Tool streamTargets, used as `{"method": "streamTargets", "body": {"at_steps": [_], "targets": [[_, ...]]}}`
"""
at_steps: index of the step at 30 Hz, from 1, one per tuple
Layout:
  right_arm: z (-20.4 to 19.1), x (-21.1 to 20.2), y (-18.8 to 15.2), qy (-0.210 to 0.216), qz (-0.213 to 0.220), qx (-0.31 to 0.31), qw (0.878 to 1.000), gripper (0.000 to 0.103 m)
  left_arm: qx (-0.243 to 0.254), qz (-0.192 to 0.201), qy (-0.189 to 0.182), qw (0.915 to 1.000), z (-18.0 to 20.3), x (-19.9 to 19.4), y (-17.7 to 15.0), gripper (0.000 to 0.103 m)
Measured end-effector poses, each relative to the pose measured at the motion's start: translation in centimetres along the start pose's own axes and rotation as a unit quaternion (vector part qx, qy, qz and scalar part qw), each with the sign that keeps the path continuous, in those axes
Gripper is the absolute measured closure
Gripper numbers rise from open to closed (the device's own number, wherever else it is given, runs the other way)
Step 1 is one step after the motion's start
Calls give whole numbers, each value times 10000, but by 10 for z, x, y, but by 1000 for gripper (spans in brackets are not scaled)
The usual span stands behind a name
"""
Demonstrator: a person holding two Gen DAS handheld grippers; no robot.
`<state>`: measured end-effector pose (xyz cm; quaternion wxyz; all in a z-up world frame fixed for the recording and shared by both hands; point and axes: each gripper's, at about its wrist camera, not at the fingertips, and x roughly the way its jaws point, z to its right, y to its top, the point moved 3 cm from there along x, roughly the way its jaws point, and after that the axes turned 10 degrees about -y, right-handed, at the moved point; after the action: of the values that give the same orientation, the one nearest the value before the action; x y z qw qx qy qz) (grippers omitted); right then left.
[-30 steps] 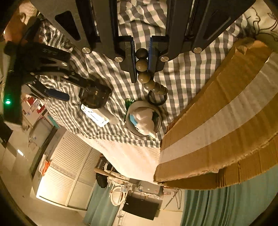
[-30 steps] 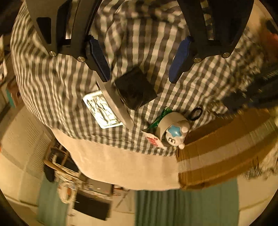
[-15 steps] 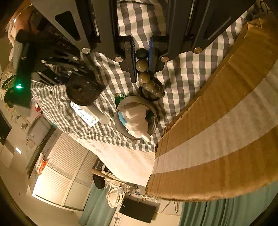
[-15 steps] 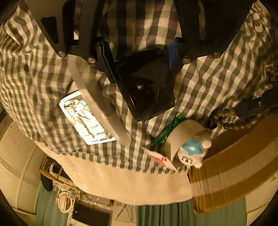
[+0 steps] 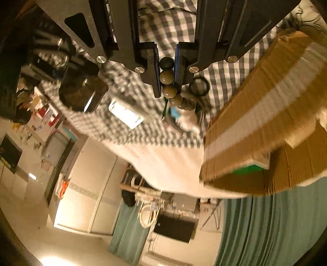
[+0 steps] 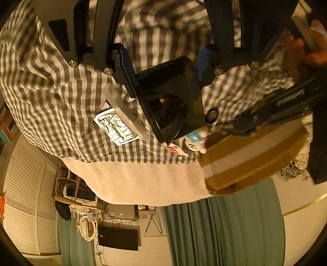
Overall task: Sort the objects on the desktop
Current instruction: 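Grasp the bead bracelet with the left gripper while the right approaches the black case, then carry the bracelet and black case into the cardboard box and release both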
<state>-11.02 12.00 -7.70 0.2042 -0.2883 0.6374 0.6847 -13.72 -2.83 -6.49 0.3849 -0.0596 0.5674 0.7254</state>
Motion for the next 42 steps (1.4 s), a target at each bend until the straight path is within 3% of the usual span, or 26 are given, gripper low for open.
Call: {"method": "streamTargets", "body": {"at_steps": [6,9,11,14,18,22,23,24,25,27,28,32,35,36,42], "targets": [[-29,-43,38,89,382,-194,9990,52,72,884,-240,9958,4,-65,56,92],[-53,-53,75,367,544,-273,9975,52,7,1238,-105,9923,-16,-93,84,92],[-75,-56,98,563,673,-337,9956,52,-34,1295,72,9915,-37,-106,99,92],[-113,-45,129,993,743,-360,9916,52,-178,1400,655,9878,-78,-119,105,92],[-161,-5,154,1319,592,-292,9891,52,-157,1360,1134,9841,-120,-113,98,92],[-190,35,165,1407,226,-89,9898,51,-340,1223,1135,9854,-144,-106,87,92],[-194,41,167,1364,201,-87,9904,43,-358,1214,1136,9854,-146,-103,85,90],[-197,43,167,1326,188,-93,9909,18,-312,1192,1248,9845,-147,-100,83,81],[-197,41,167,1281,238,-49,9915,11,-174,1145,1449,9827,-145,-98,81,74],[-187,29,168,1295,412,55,9907,10,100,1084,1847,9767,-136,-91,77,25],[-180,19,167,1237,492,72,9911,10,157,1106,1939,9746,-133,-93,77,20],[-134,-24,154,792,721,21,9942,10,199,1184,1603,9797,-102,-98,81,16],[-89,-59,136,387,743,-62,9965,10,227,1319,1197,9838,-64,-100,78,1],[-72,-71,129,224,748,-87,9969,10,233,1308,1058,9855,-51,-99,77,0],[1,-98,85,-414,569,-168,9974,10,-5,747,442,9962,2,-52,43,0]]}}
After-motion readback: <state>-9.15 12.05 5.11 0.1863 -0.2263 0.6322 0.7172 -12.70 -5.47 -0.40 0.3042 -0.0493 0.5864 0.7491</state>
